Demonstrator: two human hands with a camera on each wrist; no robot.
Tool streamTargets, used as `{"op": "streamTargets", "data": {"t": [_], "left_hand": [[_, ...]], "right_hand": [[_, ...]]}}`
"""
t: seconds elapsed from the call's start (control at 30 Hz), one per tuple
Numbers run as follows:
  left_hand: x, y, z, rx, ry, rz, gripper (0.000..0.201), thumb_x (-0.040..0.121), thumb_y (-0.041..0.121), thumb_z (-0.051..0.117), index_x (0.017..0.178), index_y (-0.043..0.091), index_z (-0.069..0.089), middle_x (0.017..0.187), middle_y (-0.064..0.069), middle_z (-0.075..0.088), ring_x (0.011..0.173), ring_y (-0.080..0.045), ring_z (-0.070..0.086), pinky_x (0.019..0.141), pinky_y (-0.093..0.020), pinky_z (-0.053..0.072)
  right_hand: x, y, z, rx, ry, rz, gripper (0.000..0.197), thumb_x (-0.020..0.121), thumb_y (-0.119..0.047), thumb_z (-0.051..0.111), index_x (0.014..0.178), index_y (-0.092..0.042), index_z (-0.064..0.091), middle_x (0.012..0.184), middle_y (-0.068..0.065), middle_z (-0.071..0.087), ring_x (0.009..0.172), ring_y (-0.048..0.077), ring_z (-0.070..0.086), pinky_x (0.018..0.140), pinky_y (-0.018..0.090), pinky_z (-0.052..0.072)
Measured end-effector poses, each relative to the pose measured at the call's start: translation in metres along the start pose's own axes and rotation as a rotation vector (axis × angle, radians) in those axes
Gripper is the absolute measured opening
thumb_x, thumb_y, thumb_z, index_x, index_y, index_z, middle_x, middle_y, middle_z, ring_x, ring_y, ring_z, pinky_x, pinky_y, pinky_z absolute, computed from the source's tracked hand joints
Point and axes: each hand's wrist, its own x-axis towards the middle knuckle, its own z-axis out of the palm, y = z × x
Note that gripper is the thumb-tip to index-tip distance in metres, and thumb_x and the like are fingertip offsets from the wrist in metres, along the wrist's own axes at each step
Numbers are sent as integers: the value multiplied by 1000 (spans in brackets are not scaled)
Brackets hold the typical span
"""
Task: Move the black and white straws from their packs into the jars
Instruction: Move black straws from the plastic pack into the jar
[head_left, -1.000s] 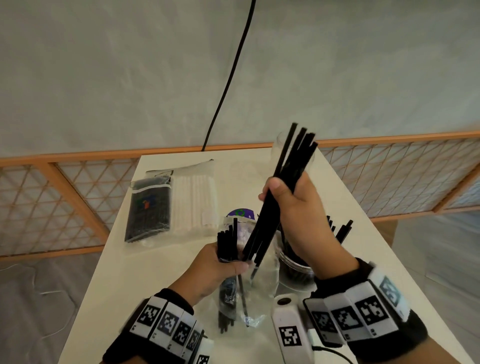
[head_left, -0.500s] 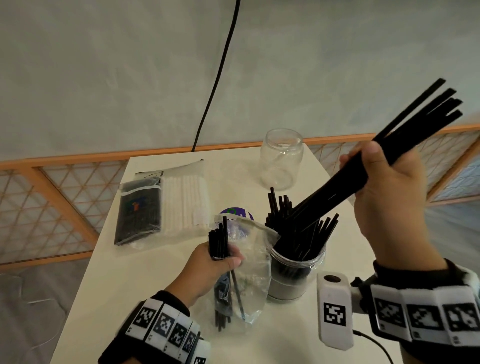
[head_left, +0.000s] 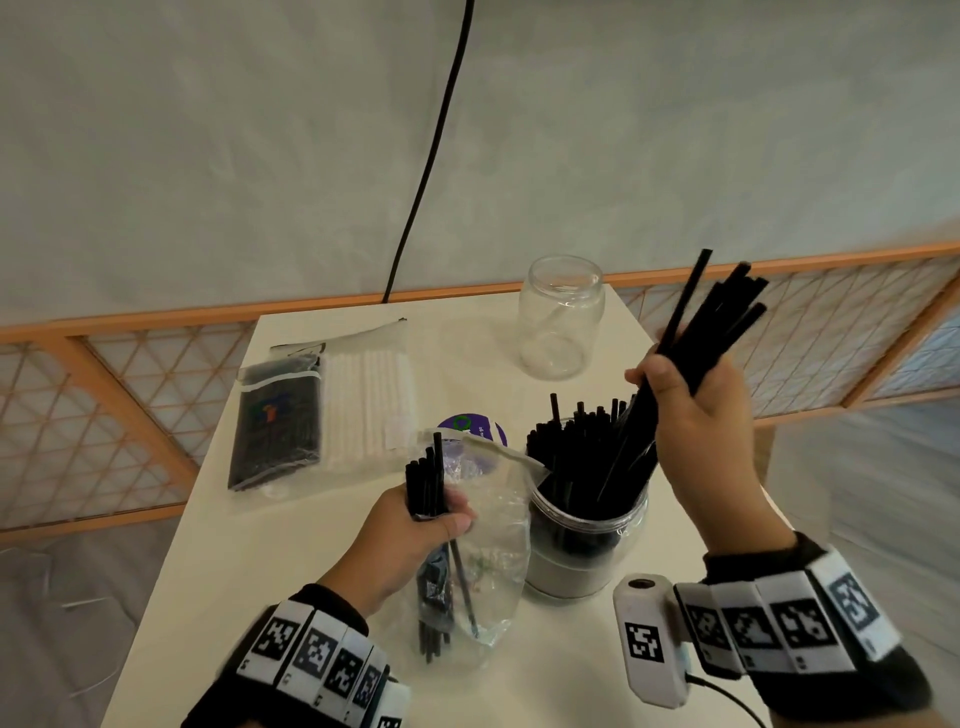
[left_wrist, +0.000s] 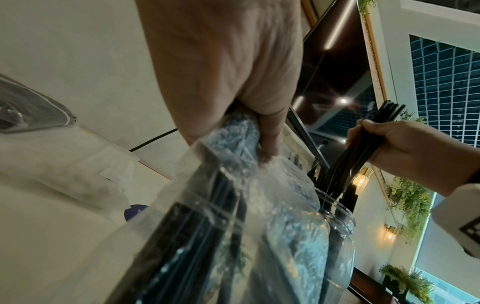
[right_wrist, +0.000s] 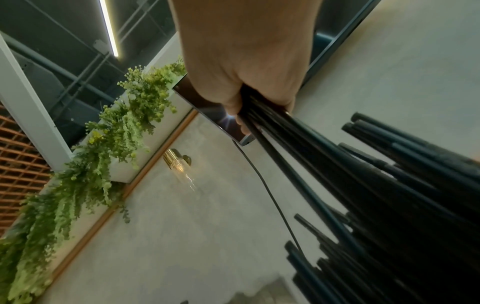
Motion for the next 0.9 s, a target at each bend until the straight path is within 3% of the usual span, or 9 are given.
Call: {"op": "streamTargets", "data": {"t": [0.1, 0.17, 0.27, 0.43, 0.6, 0.77, 0.9], "left_hand": [[0, -1, -2, -14, 9, -8, 16, 78, -4, 67, 80, 12, 64, 74, 1, 72, 84, -16, 68, 84, -27, 49], [0, 0, -2, -19, 11, -13, 16, 78, -4, 67, 79, 12, 64, 73, 1, 72, 84, -17, 67, 84, -27, 48], [1, 1, -1, -15, 13, -12, 16, 78, -4, 67, 79, 12, 64, 72, 2, 72, 83, -15, 68, 83, -26, 48], [2, 2, -2, -5, 15, -13, 14, 78, -4, 67, 81, 10, 64, 74, 2, 72, 89, -19, 68, 88, -30, 48], [2, 2, -2, -9, 15, -17, 15, 78, -4, 67, 81, 10, 63, 74, 2, 72, 87, -18, 68, 88, -29, 49], [2, 2, -1, -11, 17, -24, 15, 78, -4, 66, 80, 10, 64, 79, -3, 71, 84, -16, 68, 86, -29, 49], [1, 2, -1, -5, 19, -28, 15, 79, -4, 66, 81, 11, 63, 81, -4, 71, 85, -16, 67, 85, -27, 49]], "right_hand": [[2, -10, -4, 144, 33, -61, 16, 88, -18, 50, 95, -4, 53, 79, 2, 59, 76, 6, 63, 72, 21, 49], [5, -16, -8, 227, 30, -90, 18, 85, -20, 48, 92, -4, 51, 80, 9, 57, 71, 2, 62, 68, 16, 48], [9, -24, -14, 278, 17, -105, 12, 86, -18, 47, 86, -7, 53, 84, 19, 55, 71, 5, 64, 69, 18, 50], [12, -30, -21, 423, 57, -71, 5, 88, -11, 47, 86, -13, 51, 73, -4, 60, 72, 12, 66, 73, 26, 53], [13, -28, -26, 436, 48, -32, 7, 93, -12, 49, 87, -15, 51, 70, -8, 62, 74, 11, 66, 71, 24, 54], [12, -9, -17, 275, 24, 10, 6, 94, -6, 44, 97, -6, 49, 78, 0, 59, 73, 8, 66, 66, 22, 52], [4, 5, -8, 98, 10, 19, 7, 94, -10, 48, 93, -8, 54, 77, -4, 63, 81, 15, 67, 77, 39, 53]]}}
